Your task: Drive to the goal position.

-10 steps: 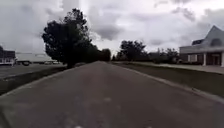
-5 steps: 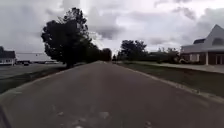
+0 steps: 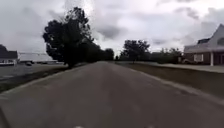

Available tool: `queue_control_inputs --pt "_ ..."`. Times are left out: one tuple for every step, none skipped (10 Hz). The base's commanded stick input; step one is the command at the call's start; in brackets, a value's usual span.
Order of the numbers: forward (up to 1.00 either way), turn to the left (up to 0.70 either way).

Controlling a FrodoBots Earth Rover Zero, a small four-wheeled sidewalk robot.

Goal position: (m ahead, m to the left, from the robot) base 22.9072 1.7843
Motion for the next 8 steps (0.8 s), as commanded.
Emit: queue_control_inputs --pt "1.00 0.01" --pt "1.00 0.01" --pt "1.00 0.01" --pt "1.00 0.01" --pt "1.00 0.01" --pt "1.00 0.01" --pt "1.00 0.01" --pt "1.00 0.01"
